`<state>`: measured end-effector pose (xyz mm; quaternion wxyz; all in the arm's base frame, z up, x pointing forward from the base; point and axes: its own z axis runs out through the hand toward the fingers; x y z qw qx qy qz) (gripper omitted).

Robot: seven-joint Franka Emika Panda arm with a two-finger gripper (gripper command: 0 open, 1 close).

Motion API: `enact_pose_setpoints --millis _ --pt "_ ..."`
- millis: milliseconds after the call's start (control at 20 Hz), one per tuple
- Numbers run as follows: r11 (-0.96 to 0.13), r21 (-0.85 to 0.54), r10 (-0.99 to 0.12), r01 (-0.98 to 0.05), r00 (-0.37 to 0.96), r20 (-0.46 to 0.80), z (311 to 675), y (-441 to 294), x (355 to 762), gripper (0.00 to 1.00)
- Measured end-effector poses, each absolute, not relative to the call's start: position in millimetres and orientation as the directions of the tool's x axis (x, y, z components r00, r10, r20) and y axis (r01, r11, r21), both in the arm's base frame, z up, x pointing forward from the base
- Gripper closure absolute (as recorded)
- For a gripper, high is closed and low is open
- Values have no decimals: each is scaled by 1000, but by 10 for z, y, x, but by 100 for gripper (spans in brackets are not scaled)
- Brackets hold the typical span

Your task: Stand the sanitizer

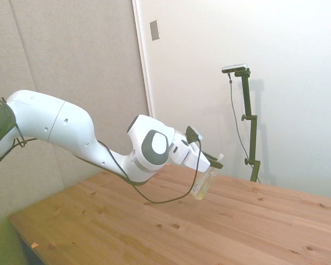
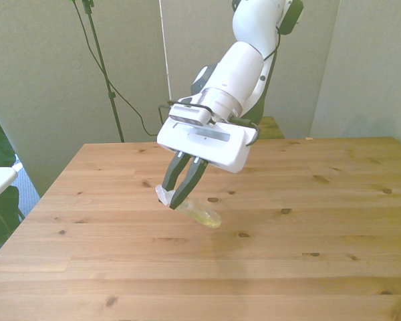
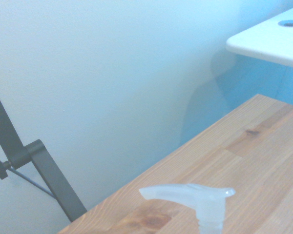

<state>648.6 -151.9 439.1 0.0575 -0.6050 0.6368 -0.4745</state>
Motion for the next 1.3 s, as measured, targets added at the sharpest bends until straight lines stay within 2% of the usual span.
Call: enact_pose_setpoints --millis 350,750,950,1300 --pt "-223 -717 -743 -660 -362 563 4391 -1258 6739 100" --pt "-312 -737 -632 -600 -448 632 4046 -812 6985 100" --pt "-356 -723 -595 -592 -453 664 3937 -656 7006 100" --pt "-373 -700 -576 -608 -440 689 3837 -658 7003 100"
